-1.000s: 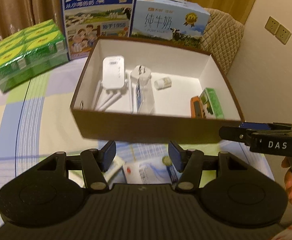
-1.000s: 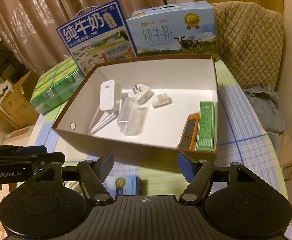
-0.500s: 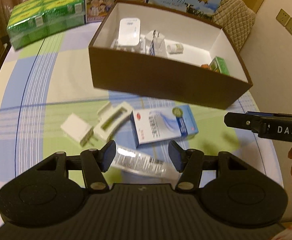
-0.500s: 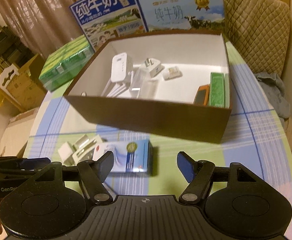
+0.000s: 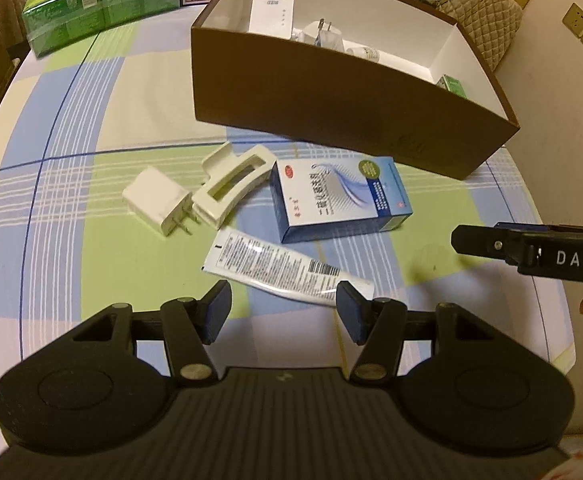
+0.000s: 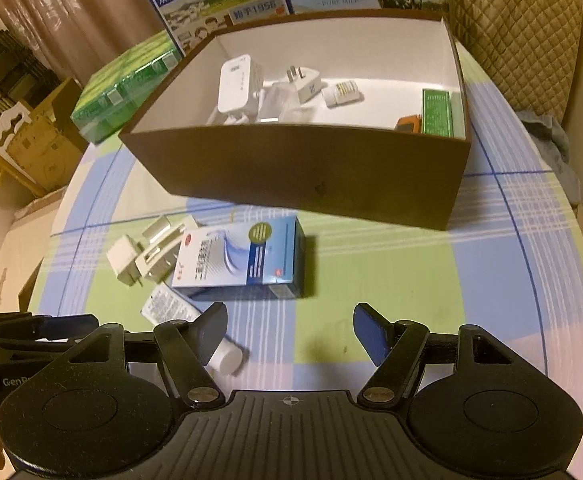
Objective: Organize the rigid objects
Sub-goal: 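Move right tool down onto the white tube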
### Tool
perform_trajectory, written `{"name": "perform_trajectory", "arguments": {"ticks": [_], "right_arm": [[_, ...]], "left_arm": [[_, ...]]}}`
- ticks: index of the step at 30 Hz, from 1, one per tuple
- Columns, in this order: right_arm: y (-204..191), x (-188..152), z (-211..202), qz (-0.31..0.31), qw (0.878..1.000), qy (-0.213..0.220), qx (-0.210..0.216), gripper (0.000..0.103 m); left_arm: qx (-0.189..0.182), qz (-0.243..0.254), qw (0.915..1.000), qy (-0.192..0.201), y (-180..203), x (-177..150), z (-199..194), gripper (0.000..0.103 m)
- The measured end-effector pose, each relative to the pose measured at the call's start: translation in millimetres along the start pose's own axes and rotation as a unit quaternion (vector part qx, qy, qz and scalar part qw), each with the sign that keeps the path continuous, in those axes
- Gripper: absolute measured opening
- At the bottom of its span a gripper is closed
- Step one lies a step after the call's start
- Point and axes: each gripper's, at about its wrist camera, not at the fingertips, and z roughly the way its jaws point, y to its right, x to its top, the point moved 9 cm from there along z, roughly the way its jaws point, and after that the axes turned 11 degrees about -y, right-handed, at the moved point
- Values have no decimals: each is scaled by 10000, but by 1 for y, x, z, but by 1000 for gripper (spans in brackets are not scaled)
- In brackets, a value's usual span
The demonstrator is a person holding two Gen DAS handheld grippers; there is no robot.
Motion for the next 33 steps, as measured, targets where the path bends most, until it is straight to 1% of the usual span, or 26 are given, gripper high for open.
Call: {"name": "perform_trajectory", "arguments": {"ticks": [5,11,16,19,22,25,30,32,33], "right_arm": [[-6,-8,8,-127,9999,-94,64,67],[-23,-14,22,-465,9984,-188,250,67],[-50,-17,40,-1053,9925,-282,548,67],[-66,-20,56,-1494,9861,-390,610,67],[-76,-23,76,-1928,9783,-551,528,67],[-83,-25,92,-2264,9714,-571,426,67],[-89,-30,109,-2443,9668,-624,410,67],[-92,-33,112,-2529,9649,-596,386,63],[-94,-36,113,-2603,9633,-560,334,57]], "left_arm": [[49,-67,9999,-60,-8,-7,2,54],[103,-216,9997,-94,-20,-16,2,54],[220,-419,9989,-50,-38,-23,0,54],[319,-580,9978,-34,-52,-28,0,54],[401,-803,9959,-68,-68,-37,1,54],[467,-1021,9936,-102,-82,-47,2,54],[533,-1232,9908,-148,-97,-63,2,54],[532,-1292,9900,-168,-101,-67,3,54],[529,-1311,9898,-172,-102,-69,4,54]]}}
